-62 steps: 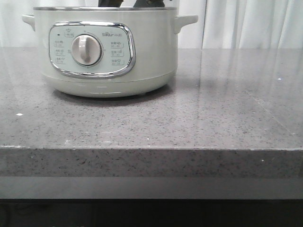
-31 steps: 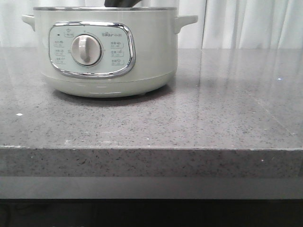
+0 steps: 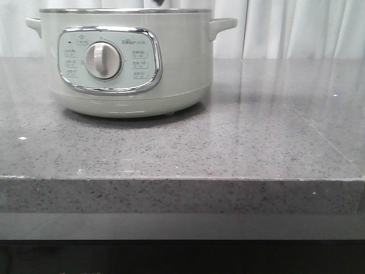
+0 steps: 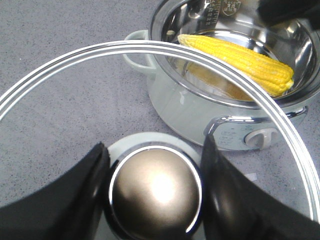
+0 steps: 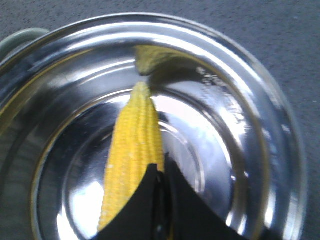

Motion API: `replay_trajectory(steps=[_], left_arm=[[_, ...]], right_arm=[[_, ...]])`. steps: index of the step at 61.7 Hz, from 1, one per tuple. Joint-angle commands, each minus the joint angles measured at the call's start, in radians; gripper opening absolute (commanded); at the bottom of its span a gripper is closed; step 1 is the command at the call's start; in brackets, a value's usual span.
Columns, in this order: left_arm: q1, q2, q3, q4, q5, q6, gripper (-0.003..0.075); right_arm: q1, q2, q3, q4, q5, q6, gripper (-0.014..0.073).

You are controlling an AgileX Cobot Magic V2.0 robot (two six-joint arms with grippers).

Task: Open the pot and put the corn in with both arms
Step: 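Lower the corn into the cooker and open the right gripper, then withdraw the right gripper away from the cooker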

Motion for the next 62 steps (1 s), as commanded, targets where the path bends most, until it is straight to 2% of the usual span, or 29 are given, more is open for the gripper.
replay_trajectory(steps=[1, 10, 36, 50, 62], left_arm=[[-0.001, -0.019, -0.036, 0.003, -0.124, -0.007, 0.0081], [-0.001, -0.019, -0.036, 0.002, -0.123, -0.007, 0.0081], [-0.001, -0.019, -0.036, -0.001, -0.123, -0.007, 0.0081], [-0.001, -0.019, -0.036, -0.001, -0.125, -0.007, 0.0081], [-0.001, -0.019, -0.036, -0.001, -0.125, -0.007, 0.0081]], right_arm=[[-0.054, -0.099, -0.007, 0.006, -0.034, 0.007, -0.0065], [-0.152, -0.184, 0.11, -0.014, -0.059, 0.007, -0.0065], [-0.404, -0.549, 0.611, -0.054, -0.24, 0.007, -0.0065], [-0.424, -0.808, 0.929, -0.079, -0.422, 0.007, -0.0065], [-0.424, -1.058, 1.2, -0.078, -0.52, 0.007, -0.0065]])
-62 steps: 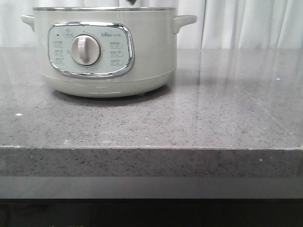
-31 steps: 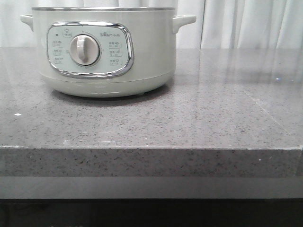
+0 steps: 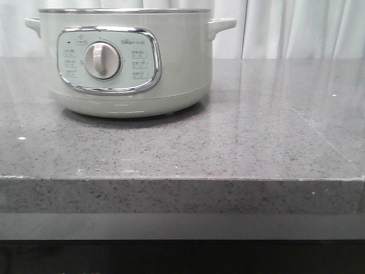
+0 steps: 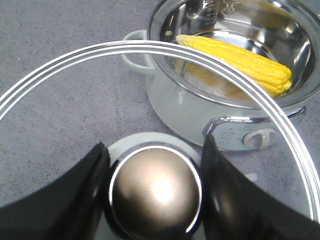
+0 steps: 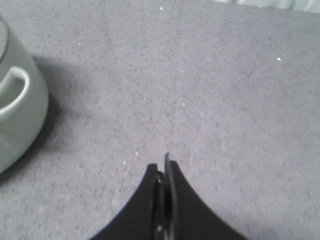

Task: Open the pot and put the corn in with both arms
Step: 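Withdraw the right gripper away from the cooker, then move the held glass lid back over the cooker with the left gripper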

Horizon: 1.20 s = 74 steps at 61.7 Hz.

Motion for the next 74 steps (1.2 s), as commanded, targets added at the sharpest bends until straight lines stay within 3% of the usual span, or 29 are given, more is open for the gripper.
replay_trajectory(steps=[1, 20, 41, 53, 64, 74], left_arm=[[-0.001, -0.019, -0.036, 0.003, -0.125, -0.007, 0.0081], [-0.001, -0.019, -0.036, 0.003, -0.125, -0.007, 0.0081], [-0.003, 0.032, -0.07, 0.003, -0.135, 0.0, 0.0081], [-0.003, 0.224, -0.252, -0.025, -0.057, 0.012, 0.0081], [-0.007, 0.424, -0.468, -0.179, -0.056, 0.109, 0.0082], [-0.031, 0.594, -0.664, -0.18, -0.017, 0.111, 0.0082]], right_arm=[[-0.005, -0.128, 0.092, 0.001, -0.121, -0.001, -0.0065], [-0.005, -0.495, 0.432, 0.015, -0.249, -0.001, -0.0067], [-0.005, -0.688, 0.557, 0.019, -0.279, -0.001, -0.0067], [-0.005, -0.688, 0.559, 0.019, -0.277, -0.001, -0.0067], [-0.005, -0.688, 0.559, 0.019, -0.274, -0.001, -0.0067], [-0.005, -0.688, 0.559, 0.019, -0.274, -0.001, -0.0067]])
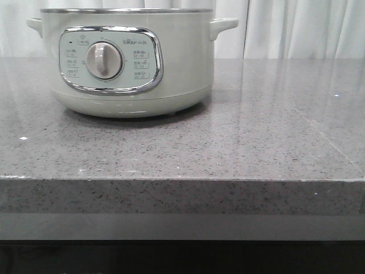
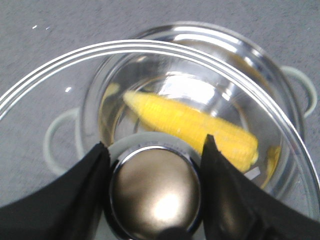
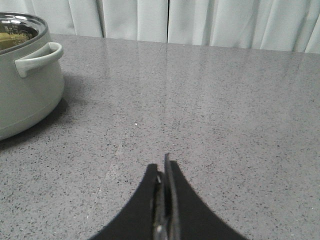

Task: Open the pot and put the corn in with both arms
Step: 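Move the held glass lid back over the cooker with the left gripper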

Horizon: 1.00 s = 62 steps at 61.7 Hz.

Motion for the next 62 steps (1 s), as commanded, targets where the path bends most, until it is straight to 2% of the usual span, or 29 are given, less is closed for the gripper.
replay_trajectory(steps=[1, 13, 24, 62], left_arm=[[-0.016, 0.042, -0.143, -0.018, -0.072, 0.007, 0.0082], [-0.05, 0.219, -0.341, -0.018, -0.001, 0.007, 0.0082], [-0.08, 0.32, -0.445, -0.018, 0.028, 0.007, 0.0082], [-0.097, 0.366, -0.483, -0.018, 0.047, 0.007, 0.0082]], right_arm=[[-0.005, 0.005, -0.029, 0.011, -0.079, -0.001, -0.0067], [-0.005, 0.005, -0.029, 0.011, -0.079, -0.001, -0.0067], [-0.005, 0.005, -0.029, 0.011, -0.08, -0.001, -0.0067], [-0.005, 0.005, -0.029, 0.011, -0.081, -0.001, -0.0067]])
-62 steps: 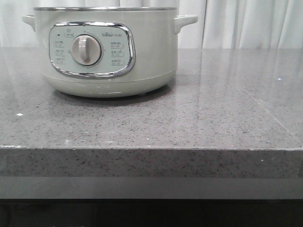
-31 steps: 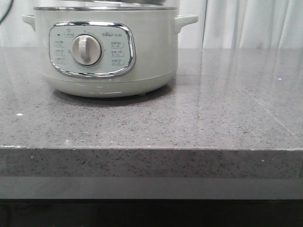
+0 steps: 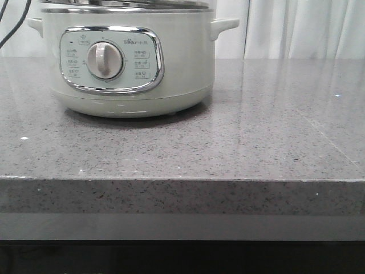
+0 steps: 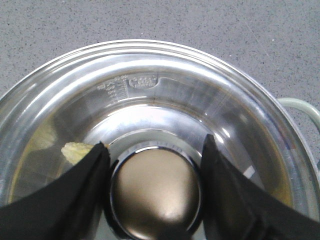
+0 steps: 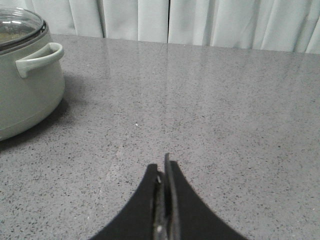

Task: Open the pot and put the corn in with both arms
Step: 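Move the held glass lid back over the cooker with the left gripper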

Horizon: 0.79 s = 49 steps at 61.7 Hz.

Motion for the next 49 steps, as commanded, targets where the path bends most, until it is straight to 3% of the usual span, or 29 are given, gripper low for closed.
replay_trajectory(steps=[1, 39, 49], left_arm=[[-0.006, -0.063, -0.044, -0.014, -0.081, 0.0, 0.0082], [-0.006, -0.062, -0.044, -0.014, -0.097, 0.003, 0.009], [-0.006, -0.062, -0.044, -0.014, -0.097, 0.003, 0.0188]], right_arm=[[-0.005, 0.005, -0.029, 0.011, -0.081, -0.001, -0.0067], [-0.005, 0.005, -0.029, 0.011, -0.079, -0.001, -0.0067], [-0.005, 0.005, -0.029, 0.011, -0.079, -0.001, -0.0067]])
